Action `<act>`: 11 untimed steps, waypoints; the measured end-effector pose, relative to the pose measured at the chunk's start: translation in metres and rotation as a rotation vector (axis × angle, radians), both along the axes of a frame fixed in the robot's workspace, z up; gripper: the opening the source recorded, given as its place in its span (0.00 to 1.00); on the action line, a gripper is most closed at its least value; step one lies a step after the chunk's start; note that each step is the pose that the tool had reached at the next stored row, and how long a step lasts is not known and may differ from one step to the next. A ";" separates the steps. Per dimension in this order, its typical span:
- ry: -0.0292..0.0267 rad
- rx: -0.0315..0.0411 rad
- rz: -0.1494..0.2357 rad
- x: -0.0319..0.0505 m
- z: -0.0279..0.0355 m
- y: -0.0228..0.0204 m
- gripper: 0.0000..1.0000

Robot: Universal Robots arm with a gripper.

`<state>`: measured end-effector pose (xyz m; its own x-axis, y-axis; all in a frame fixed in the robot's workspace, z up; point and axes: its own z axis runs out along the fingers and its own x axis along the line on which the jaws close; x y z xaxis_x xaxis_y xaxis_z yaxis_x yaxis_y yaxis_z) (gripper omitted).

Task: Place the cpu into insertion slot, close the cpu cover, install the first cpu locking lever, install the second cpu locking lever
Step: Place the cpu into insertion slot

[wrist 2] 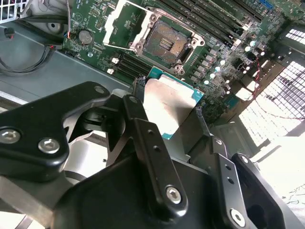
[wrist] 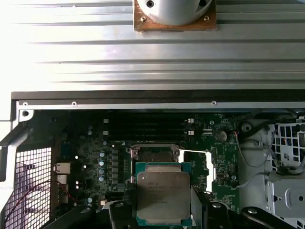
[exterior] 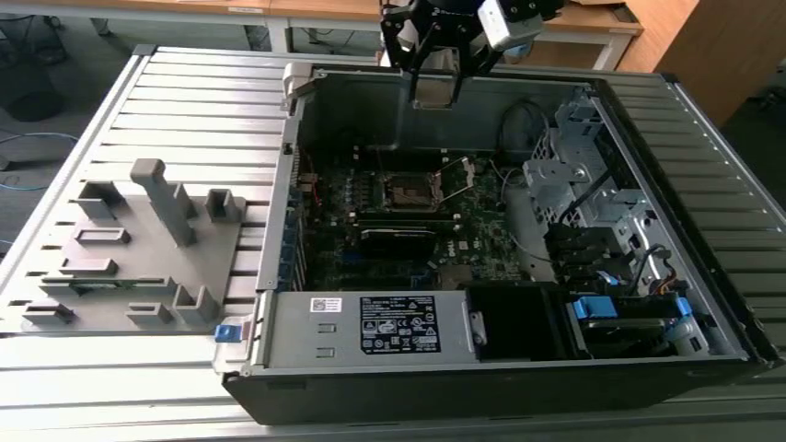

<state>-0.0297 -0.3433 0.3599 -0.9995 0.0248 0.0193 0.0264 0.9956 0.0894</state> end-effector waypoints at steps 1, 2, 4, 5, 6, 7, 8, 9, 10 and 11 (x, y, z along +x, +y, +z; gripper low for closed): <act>0.0000 0.0001 0.000 0.0000 -0.0009 0.0000 0.54; 0.0000 -0.0001 0.000 0.0000 -0.0019 0.0000 0.54; 0.0000 0.0000 0.000 0.0000 -0.0041 0.0000 0.54; 0.0001 -0.0002 0.000 0.0000 -0.0043 0.0000 0.54; 0.0000 -0.0002 0.000 0.0000 -0.0043 0.0000 0.54; 0.0001 -0.0003 0.000 0.0000 -0.0043 0.0000 0.54; 0.0000 0.0000 0.000 0.0000 -0.0046 0.0000 0.54; 0.0000 -0.0001 0.000 0.0000 -0.0048 0.0000 0.54; 0.0000 -0.0001 0.000 0.0000 -0.0048 0.0000 0.54; 0.0000 -0.0001 0.000 0.0000 -0.0048 0.0000 0.54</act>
